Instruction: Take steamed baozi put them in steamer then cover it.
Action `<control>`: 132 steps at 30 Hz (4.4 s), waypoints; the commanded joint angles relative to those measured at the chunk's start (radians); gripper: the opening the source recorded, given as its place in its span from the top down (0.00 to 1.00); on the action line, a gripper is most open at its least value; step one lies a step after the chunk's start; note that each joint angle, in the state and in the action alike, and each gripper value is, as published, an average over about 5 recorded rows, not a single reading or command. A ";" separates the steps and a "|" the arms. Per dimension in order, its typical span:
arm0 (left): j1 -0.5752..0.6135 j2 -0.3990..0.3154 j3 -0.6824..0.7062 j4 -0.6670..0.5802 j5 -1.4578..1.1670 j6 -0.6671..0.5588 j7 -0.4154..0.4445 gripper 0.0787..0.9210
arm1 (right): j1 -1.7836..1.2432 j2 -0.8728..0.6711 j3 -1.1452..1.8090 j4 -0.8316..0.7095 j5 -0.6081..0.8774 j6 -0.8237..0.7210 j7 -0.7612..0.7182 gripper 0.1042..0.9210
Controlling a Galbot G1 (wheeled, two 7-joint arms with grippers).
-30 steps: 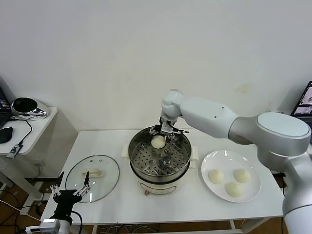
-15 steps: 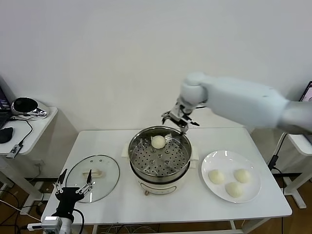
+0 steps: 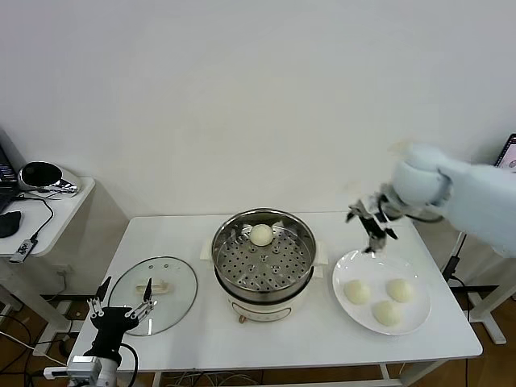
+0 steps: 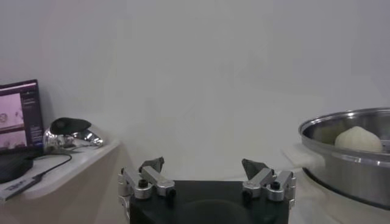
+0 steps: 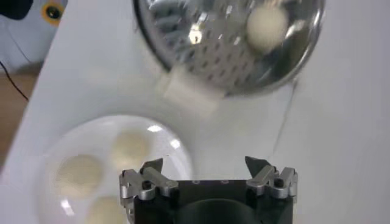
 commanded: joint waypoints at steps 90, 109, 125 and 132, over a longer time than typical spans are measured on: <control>-0.004 -0.021 -0.013 -0.014 -0.005 0.001 -0.002 0.12 | -0.005 0.771 -0.017 -0.363 0.473 -0.367 0.191 0.33; 0.000 -0.032 -0.011 -0.012 -0.009 -0.005 -0.002 0.12 | -0.122 0.918 -0.022 -0.513 0.405 -0.404 0.195 0.33; -0.010 -0.035 -0.001 0.009 -0.008 -0.008 -0.002 0.12 | -0.101 0.854 -0.017 -0.460 0.384 -0.418 0.189 0.31; -0.019 -0.029 0.002 0.015 -0.007 -0.004 0.000 0.12 | 0.033 0.722 -0.010 -0.298 0.428 -0.418 0.148 0.14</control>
